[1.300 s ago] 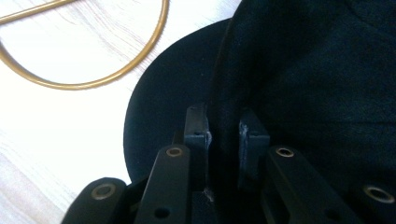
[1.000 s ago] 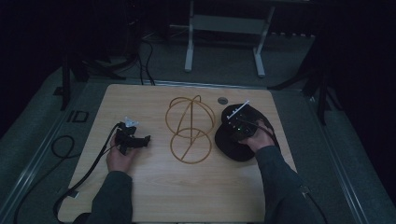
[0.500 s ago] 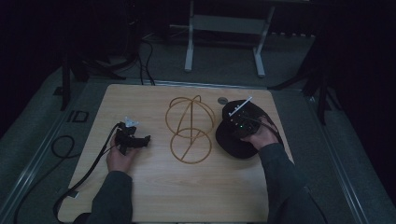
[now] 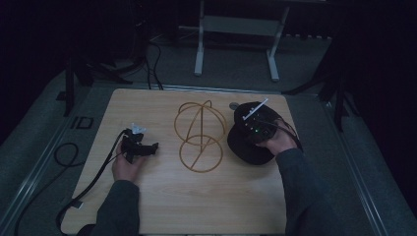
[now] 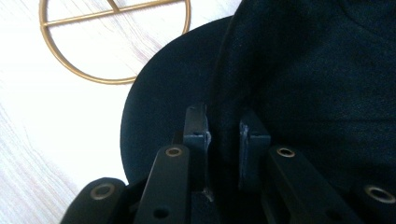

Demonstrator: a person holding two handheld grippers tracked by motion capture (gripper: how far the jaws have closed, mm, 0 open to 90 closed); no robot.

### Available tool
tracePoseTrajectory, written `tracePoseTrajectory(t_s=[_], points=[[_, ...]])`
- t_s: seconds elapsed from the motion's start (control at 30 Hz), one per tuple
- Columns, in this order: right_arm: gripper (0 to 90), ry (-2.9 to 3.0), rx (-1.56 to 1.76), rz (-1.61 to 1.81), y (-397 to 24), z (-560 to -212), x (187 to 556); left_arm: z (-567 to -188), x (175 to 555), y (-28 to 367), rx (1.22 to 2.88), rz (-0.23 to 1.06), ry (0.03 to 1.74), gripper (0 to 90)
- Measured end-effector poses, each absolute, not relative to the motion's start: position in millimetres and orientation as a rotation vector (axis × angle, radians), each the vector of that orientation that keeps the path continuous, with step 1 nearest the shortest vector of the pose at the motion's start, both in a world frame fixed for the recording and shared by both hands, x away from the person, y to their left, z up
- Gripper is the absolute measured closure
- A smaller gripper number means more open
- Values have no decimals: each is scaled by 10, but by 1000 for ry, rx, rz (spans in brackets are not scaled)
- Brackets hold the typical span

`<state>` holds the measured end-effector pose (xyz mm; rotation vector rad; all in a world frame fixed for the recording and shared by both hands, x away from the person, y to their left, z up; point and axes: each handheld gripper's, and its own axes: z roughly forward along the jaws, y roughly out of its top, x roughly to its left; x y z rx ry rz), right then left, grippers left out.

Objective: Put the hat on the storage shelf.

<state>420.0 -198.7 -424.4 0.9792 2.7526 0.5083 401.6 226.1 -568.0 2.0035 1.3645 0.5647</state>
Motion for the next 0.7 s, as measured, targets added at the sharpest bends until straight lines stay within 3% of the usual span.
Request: tracePoseTrajectory(t_s=[0.7], points=[[775, 2769, 881, 529, -2024, -3973, 4159, -5680, 4015, 2261, 2003, 563, 1365, 138]])
